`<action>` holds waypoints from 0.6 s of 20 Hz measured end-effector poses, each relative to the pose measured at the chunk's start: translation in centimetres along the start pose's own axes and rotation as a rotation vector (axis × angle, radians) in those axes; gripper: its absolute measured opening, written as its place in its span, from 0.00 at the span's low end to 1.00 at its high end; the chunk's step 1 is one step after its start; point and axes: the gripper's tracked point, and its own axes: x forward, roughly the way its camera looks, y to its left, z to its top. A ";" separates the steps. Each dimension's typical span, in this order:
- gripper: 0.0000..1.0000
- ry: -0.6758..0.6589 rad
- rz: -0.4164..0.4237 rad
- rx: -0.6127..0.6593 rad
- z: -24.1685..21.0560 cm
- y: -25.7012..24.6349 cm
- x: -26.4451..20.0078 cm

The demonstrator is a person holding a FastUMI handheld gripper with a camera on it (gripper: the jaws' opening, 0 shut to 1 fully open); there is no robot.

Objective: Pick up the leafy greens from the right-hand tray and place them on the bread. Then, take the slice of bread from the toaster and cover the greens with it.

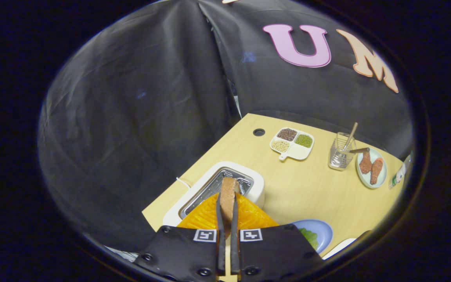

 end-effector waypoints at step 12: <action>0.08 -0.108 0.055 0.112 -0.2 -5.5 -6.1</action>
